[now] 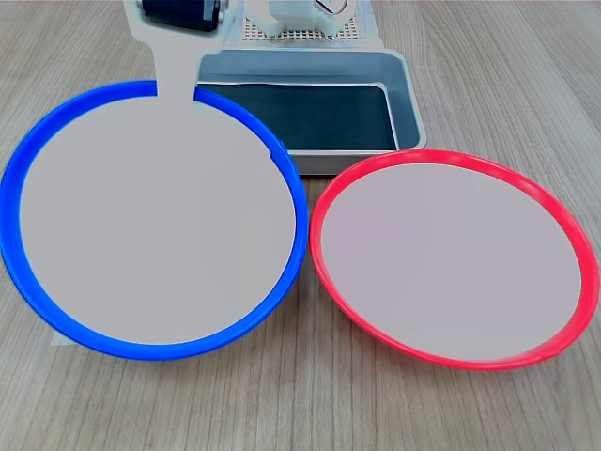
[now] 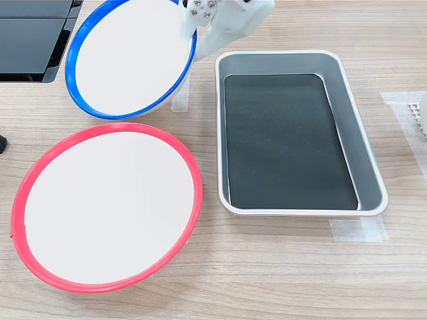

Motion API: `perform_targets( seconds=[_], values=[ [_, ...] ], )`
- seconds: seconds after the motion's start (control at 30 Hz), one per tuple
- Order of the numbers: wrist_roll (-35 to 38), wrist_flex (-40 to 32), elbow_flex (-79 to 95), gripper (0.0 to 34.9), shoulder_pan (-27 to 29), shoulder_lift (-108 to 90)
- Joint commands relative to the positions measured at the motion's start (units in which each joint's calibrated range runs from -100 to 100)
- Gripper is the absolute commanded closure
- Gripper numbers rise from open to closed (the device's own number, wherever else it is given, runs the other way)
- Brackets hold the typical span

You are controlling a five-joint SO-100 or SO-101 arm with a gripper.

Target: Lift the stacked dish and set it down on the table.

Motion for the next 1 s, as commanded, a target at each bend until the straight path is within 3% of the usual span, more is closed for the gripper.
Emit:
perform_targets(
  seconds=[0.0,0.6,0.67,0.83,0.97],
  values=[
    [0.15,-2.64,-2.06,34.9,0.03,2.35],
    [0.49,-9.66,-1.69,34.6,-1.10,9.00],
    [0.93,-9.74,-1.42,29.4,-0.54,9.34],
    [1.81,-8.17,0.49,27.6,0.12,6.52],
    [2.20,-2.15,2.04,25.6,0.31,0.90]
  ],
)
